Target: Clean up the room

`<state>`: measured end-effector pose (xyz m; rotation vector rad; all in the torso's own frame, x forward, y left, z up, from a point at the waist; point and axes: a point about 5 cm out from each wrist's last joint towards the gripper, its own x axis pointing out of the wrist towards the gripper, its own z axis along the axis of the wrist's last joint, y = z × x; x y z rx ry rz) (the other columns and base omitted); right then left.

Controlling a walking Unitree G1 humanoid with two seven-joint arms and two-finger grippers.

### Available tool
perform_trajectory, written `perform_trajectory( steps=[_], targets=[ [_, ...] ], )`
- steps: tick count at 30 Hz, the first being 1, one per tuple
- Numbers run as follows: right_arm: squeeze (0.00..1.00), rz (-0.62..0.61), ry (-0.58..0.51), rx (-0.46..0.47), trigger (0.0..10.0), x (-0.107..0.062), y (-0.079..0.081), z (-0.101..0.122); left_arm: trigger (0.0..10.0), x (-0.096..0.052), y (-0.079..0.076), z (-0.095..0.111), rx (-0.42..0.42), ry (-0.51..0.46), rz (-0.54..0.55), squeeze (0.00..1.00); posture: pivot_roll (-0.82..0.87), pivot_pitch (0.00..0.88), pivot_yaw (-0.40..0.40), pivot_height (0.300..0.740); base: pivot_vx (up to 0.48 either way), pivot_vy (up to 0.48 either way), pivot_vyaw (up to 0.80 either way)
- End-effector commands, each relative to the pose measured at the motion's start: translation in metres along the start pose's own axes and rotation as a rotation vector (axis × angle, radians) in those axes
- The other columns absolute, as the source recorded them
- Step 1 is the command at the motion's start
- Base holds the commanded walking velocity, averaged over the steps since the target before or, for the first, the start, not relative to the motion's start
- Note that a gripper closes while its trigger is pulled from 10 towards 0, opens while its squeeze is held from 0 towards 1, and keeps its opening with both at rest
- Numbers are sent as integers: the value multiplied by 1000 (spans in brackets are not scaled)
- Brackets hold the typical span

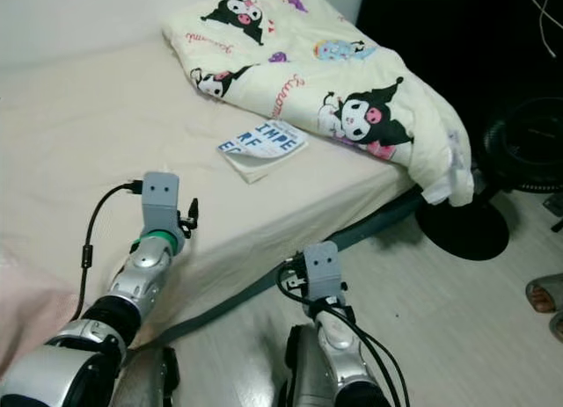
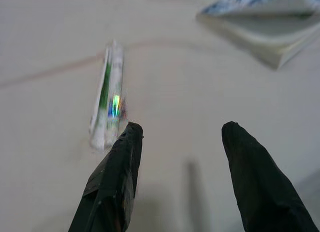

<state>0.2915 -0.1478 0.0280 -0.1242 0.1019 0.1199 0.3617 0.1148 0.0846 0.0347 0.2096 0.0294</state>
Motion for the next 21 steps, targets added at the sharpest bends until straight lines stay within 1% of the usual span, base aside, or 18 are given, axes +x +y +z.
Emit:
perform_trajectory(
  steps=[1, 7, 12, 13, 14, 16, 17, 18, 19, 20, 21],
  targets=[
    [0, 4, 24, 8, 10000, -4, 2, -6, 10000, -2, 2, -9, -2, 35, 11, 0, -57, 105, 49, 550, 0, 0, 0],
    [0, 17, 16, 10, 10000, -4, 5, -3, 10000, -3, 5, -12, -6, 49, 40, 0, -59, 123, 46, 530, 0, 0, 0],
    [0, 22, -2, 10, 10000, -1, 4, 2, 10000, 0, 7, -6, -22, 36, 63, 0, -63, 132, 45, 510, 0, 0, 0],
    [0, 22, -10, 6, 10000, 0, 3, 4, 10000, 1, 7, -2, -32, 25, 68, 0, -71, 149, 43, 505, 0, 0, 0],
    [0, 22, -10, 6, 10000, 0, 3, 4, 10000, 1, 7, -2, -32, 25, 68, 0, -71, 149, 43, 505, 0, 0, 0],
    [0, 26, -39, -7, 10000, 3, 1, 11, 10000, 7, 9, 15, -44, -11, 88, 0, -86, 174, 44, 500, 0, 0, 0],
    [0, 26, -39, -7, 10000, 3, 1, 11, 10000, 7, 9, 15, -44, -11, 88, 0, -86, 174, 44, 500, 0, 0, 0],
    [0, 27, -49, -11, 10000, 5, 1, 14, 10000, 9, 9, 21, -45, -25, 95, 0, -89, 177, 45, 500, 0, 0, 0],
    [0, 31, -80, -15, 10000, 7, 1, 22, 10000, 13, 11, 32, -23, -51, 116, 0, -115, 203, 47, 500, 0, 0, 0],
    [0, 31, -80, -15, 10000, 7, 1, 22, 10000, 13, 11, 32, -23, -51, 116, 0, -115, 203, 47, 500, 0, 0, 0],
    [0, 37, -100, -18, 10000, 8, 2, 27, 10000, 14, 13, 37, -12, -58, 125, 0, -118, 206, 48, 500, 0, 0, 0]
  ],
)
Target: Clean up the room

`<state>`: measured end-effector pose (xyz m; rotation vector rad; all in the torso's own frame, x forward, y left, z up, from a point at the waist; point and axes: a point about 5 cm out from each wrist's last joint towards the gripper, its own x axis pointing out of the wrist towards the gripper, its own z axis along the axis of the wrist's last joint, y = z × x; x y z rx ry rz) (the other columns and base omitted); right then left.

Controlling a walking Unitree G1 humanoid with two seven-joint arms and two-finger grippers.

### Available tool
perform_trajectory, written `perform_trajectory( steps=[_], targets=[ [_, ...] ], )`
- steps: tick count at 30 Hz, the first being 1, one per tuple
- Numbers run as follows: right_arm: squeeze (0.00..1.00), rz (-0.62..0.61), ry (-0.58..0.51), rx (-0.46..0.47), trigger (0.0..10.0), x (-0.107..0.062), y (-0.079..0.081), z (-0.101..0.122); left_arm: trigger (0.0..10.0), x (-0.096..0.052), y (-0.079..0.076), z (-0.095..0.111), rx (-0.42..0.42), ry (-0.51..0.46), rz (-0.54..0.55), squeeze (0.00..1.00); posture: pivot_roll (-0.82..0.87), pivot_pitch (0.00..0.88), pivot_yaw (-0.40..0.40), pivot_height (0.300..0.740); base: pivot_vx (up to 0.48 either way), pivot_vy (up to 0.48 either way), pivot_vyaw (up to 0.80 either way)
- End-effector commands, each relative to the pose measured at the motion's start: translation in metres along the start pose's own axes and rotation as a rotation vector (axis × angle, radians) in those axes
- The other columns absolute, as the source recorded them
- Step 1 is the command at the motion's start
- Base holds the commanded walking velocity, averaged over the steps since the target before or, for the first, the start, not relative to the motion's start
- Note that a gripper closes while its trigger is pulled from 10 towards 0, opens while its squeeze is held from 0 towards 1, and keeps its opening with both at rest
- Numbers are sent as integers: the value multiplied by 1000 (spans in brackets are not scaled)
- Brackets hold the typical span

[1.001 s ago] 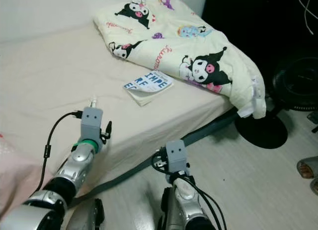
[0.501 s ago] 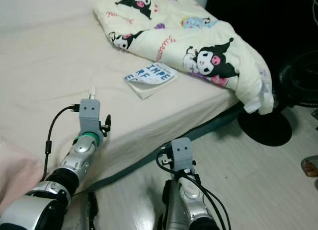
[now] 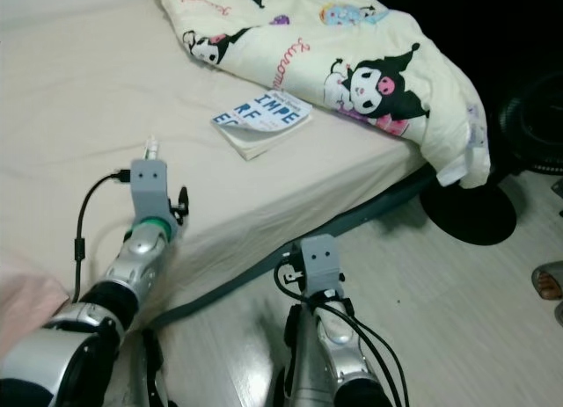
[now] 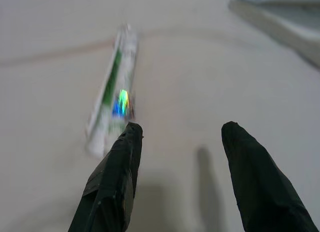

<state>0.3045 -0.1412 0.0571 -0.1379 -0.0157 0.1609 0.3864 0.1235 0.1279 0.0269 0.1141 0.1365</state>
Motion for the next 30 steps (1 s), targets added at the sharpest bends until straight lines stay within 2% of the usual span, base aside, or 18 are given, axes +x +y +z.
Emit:
perform_trajectory(
  steps=[1, 5, 6, 10, 14, 23, 30],
  targets=[
    [0, 7, 5, 2, 10000, -2, 2, 0, 10000, -1, 4, -8, 19, 29, 24, 0, -118, 206, 48, 500, 0, 0, 0],
    [0, 17, -40, 0, 10000, -1, 4, 10, 10000, 2, 8, -3, 41, 21, 44, 0, -148, 234, 53, 500, 0, 0, 0],
    [0, 19, -77, 1, 10000, -3, 5, 19, 10000, 4, 12, 1, 58, 23, 59, 0, -157, 244, 55, 500, 0, 0, 0],
    [0, 14, -108, 0, 10000, -8, 2, 28, 10000, 7, 19, 6, 94, 22, 86, 0, -178, 277, 59, 500, 0, 0, 0],
    [0, 4, -117, -5, 10000, -16, -3, 34, 10000, 10, 26, 10, 110, 20, 109, 0, -204, 313, 55, 500, 0, 0, 0],
    [0, -8, -105, -13, 10000, -27, -7, 39, 10000, 11, 31, 12, 127, 18, 133, 0, -227, 338, 51, 500, 0, 0, 0],
    [0, -24, -100, -14, 10000, -37, -10, 47, 10000, 14, 34, 24, 173, -22, 192, 0, -264, 367, 49, 500, 0, 0, 0]
  ],
)
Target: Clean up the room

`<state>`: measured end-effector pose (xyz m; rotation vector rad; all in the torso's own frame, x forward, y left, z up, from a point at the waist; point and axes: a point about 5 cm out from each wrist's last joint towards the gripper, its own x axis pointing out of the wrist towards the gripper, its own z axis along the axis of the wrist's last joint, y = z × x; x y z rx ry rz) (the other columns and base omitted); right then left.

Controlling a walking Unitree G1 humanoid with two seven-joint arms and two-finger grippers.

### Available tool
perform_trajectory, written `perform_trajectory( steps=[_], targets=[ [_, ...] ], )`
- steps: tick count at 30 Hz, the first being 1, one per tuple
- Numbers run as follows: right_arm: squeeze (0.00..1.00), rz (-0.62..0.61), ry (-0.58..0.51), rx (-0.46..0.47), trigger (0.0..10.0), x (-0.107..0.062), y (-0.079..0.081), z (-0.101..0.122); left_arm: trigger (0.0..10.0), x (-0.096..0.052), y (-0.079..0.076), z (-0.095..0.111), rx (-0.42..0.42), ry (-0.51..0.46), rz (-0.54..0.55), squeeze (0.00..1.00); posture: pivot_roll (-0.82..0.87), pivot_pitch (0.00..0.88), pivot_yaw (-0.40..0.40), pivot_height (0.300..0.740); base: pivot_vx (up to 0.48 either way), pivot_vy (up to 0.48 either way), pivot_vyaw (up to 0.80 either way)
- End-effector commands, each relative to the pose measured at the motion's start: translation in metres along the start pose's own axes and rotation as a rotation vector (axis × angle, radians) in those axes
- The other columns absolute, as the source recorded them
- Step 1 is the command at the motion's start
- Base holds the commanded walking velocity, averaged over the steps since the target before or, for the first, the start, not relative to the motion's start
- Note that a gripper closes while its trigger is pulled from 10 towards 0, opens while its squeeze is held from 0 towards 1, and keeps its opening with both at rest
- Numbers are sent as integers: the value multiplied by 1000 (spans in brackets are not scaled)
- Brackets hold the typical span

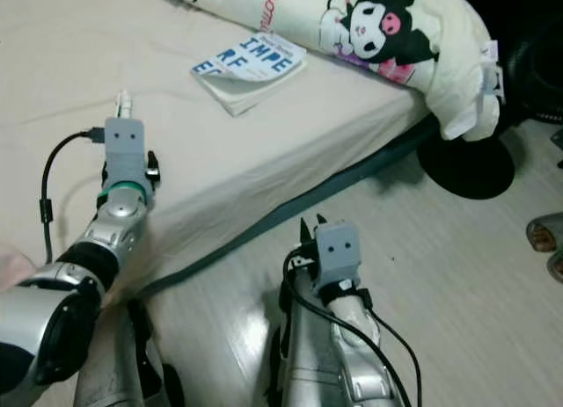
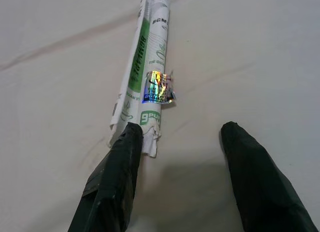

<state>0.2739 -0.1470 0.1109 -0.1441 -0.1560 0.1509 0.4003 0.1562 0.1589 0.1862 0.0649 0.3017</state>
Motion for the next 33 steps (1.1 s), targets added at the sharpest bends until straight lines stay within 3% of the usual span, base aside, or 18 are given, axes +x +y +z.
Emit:
perform_trajectory(
  steps=[1, 9, 10, 12, 13, 15, 17, 18, 19, 33],
  targets=[
    [0, -10, 41, 3, 10000, -9, -3, -4, 10000, 0, 4, -5, 37, 21, 35, 0, -276, 378, 48, 500, 0, 0, 0],
    [0, -16, 62, 4, 10000, -16, -3, -1, 10000, 6, 15, 11, 89, -30, 141, 0, -282, 385, 42, 500, 0, 0, 0],
    [0, -14, 65, 5, 10000, -16, -3, -1, 8745, 6, 17, 12, 109, -38, 156, 0, -281, 386, 42, 500, 0, 0, 0],
    [0, -14, 66, 6, 10000, -16, -2, -1, 8745, 6, 18, 13, 123, -43, 166, 0, -281, 386, 42, 500, 0, 0, 0],
    [0, -12, 69, 8, 10000, -17, -1, 0, 7255, 7, 19, 13, 147, -42, 173, 0, -279, 386, 44, 500, 0, 0, 0],
    [0, -10, 71, 10, 10000, -17, -1, 0, 7255, 7, 20, 12, 164, -41, 178, 0, -279, 386, 44, 500, 0, 0, 0],
    [0, -9, 75, 14, 10000, -17, 1, 1, 1451, 7, 20, 11, 238, -45, 177, 0, -278, 382, 47, 500, 0, 0, 0],
    [0, -8, 77, 16, 10000, -17, 2, 2, 1451, 7, 20, 9, 260, -43, 174, 0, -278, 382, 47, 500, 0, 0, 0],
    [0, -8, 79, 17, 10000, -17, 2, 2, 0, 6, 18, 7, 293, -37, 155, 0, -277, 380, 46, 500, 0, 0, 0],
    [0, -16, 82, 15, 10000, -14, -2, 4, 0, 3, 16, -9, 325, 53, 117, 0, -277, 366, 50, 500, 0, 0, 0]
  ],
)
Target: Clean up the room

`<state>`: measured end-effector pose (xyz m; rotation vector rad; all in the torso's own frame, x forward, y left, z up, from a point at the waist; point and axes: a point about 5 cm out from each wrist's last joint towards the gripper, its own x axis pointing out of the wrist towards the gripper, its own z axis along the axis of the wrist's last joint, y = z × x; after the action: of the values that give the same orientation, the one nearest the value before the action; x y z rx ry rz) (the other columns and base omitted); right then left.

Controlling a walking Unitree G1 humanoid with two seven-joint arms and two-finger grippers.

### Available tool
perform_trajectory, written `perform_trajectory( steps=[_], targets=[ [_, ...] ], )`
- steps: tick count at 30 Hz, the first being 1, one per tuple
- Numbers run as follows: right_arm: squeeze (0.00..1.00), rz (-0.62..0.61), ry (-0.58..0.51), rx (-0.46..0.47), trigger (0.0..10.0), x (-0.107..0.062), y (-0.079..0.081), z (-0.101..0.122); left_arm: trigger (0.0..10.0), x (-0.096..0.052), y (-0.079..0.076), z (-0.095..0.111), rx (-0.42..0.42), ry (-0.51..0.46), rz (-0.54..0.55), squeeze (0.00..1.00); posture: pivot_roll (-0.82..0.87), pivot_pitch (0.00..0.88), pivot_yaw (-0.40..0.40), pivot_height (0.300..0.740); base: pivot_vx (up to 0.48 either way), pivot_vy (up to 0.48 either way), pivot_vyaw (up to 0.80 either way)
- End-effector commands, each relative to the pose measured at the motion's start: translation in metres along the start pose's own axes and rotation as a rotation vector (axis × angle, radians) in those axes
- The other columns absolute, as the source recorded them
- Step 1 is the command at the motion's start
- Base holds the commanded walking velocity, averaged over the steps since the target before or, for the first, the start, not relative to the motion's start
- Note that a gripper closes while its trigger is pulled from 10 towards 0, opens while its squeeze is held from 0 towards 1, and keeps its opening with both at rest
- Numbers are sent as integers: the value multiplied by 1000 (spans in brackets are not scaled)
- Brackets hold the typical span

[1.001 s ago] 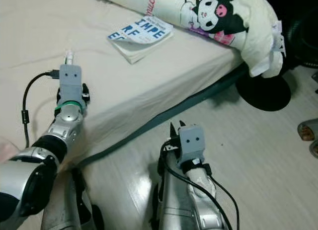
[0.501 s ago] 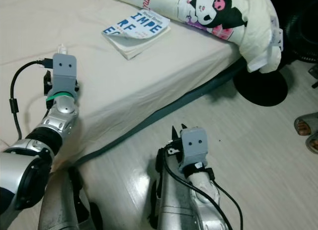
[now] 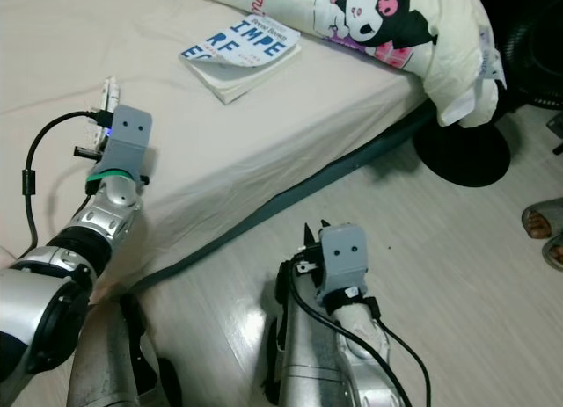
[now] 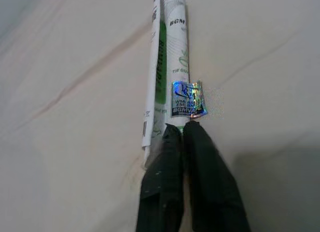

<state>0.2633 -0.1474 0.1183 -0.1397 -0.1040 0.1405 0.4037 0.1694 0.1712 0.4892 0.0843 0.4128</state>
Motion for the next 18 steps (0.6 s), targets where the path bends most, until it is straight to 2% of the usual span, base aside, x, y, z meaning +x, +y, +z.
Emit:
perform_trajectory(
  steps=[1, 2, 3, 4, 5, 6, 18],
  targets=[
    [0, -10, 30, 7, 10000, -4, -2, -5, 0, -3, -2, -18, 31, 63, -13, 0, -277, 366, 50, 500, 0, 0, 0],
    [0, -11, 30, 7, 10000, -4, -2, -5, 1137, -3, -1, -17, 28, 60, -10, 0, -275, 366, 51, 500, 0, 0, 0],
    [0, -11, 30, 8, 10000, -4, -1, -5, 1137, -2, 0, -16, 26, 58, -10, 0, -275, 366, 51, 500, 0, 0, 0],
    [0, -11, 32, 8, 10000, -5, -1, -5, 10000, -2, 1, -15, 26, 51, -4, 0, -273, 366, 51, 500, 0, 0, 0],
    [0, -11, 32, 8, 10000, -5, -1, -5, 10000, -2, 1, -15, 26, 51, -4, 0, -273, 366, 51, 500, 0, 0, 0],
    [0, -11, 32, 8, 10000, -5, -1, -5, 10000, -1, 3, -14, 21, 45, 5, 1000, -272, 366, 51, 500, 0, 0, 0],
    [0, -5, 41, 16, 10000, -5, 3, -7, 10000, 9, 21, -1, -17, -12, 60, 1000, -256, 374, 52, 500, 0, 0, 0]
  ],
)
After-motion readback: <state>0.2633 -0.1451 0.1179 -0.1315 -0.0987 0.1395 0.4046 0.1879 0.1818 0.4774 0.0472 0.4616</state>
